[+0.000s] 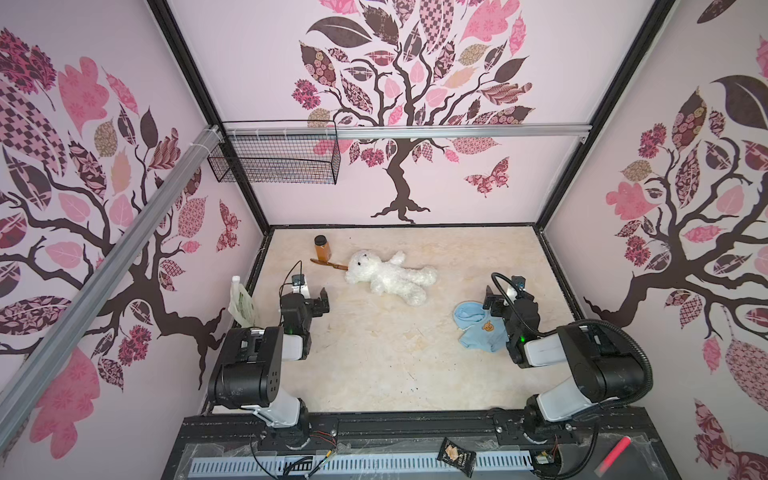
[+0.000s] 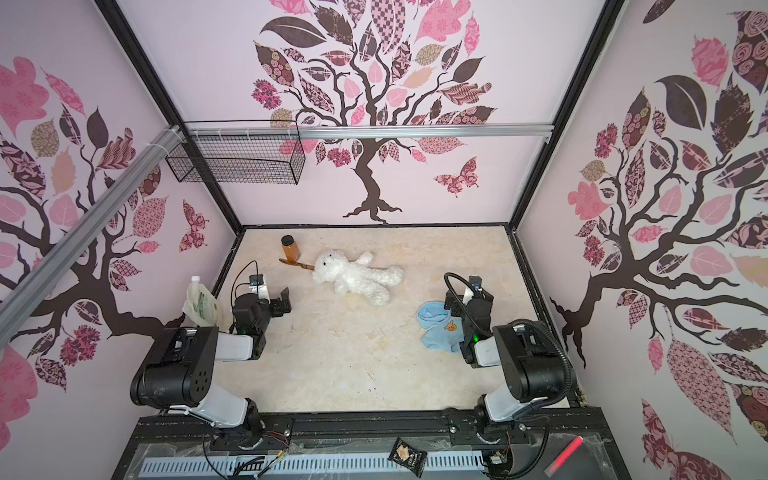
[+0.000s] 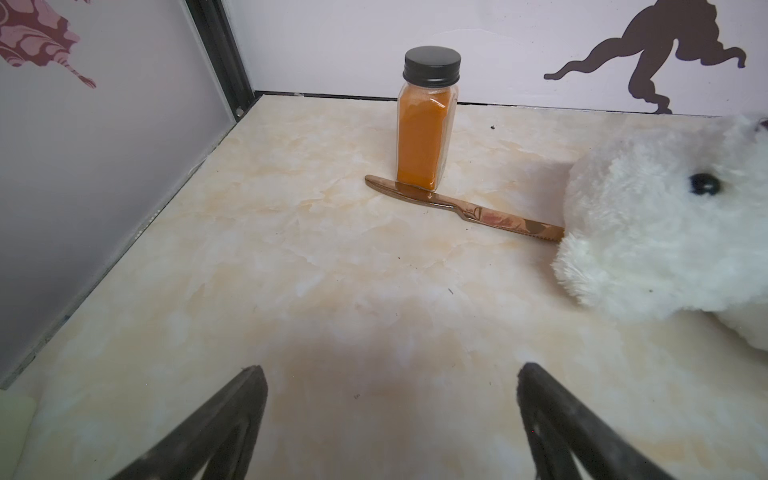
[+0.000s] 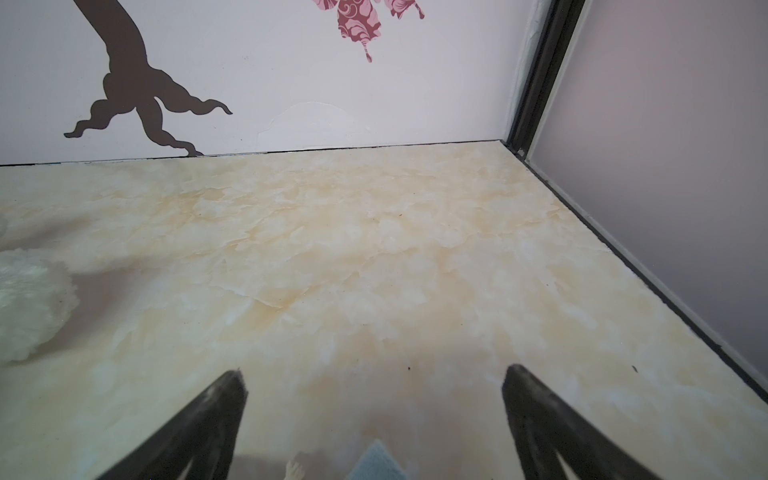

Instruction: Dress the teddy bear

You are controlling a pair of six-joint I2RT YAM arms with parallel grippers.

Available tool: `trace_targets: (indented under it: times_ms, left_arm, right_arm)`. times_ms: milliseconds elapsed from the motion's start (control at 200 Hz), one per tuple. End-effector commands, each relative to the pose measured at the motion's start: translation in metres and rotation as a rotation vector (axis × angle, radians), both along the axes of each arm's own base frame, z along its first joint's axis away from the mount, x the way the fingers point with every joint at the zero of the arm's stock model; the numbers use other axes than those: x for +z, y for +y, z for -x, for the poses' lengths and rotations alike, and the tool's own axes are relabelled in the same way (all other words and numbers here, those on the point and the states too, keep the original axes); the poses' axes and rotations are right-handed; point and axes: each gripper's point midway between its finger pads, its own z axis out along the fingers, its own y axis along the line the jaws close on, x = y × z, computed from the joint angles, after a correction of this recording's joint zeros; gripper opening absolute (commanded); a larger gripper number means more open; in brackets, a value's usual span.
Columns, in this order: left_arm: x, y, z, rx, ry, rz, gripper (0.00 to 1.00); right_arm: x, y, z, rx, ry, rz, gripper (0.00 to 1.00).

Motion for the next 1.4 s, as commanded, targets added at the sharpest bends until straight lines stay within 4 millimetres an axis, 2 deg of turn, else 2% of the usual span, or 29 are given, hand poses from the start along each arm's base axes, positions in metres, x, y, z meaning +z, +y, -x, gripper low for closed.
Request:
trace_targets:
  times_ms: [0,1150,1215,1285,1395]
  left_arm:
    - [0.015,0.0,-0.009,-0.001,-0.042,0.002,0.97]
    - [0.015,0.0,-0.009,-0.005,-0.044,0.008,0.97]
    - [0.016,0.0,-0.008,-0.003,-0.05,0.007,0.97]
    - [0.029,0.008,-0.006,0.05,-0.079,0.008,0.97]
    - [0.051,0.036,0.006,0.234,-0.04,0.027,0.97]
  right_arm:
    - [0.009,-0.001,-0.006,-0.004,-0.029,-0.017,1.0]
    - [0.009,-0.001,-0.005,-0.007,-0.029,-0.017,1.0]
    - [0.015,-0.011,0.001,-0.064,-0.065,-0.017,1.0]
    - [0.033,-0.029,0.014,-0.175,-0.13,-0.041,1.0]
    - [0.067,-0.057,0.029,-0.361,-0.175,-0.143,1.0]
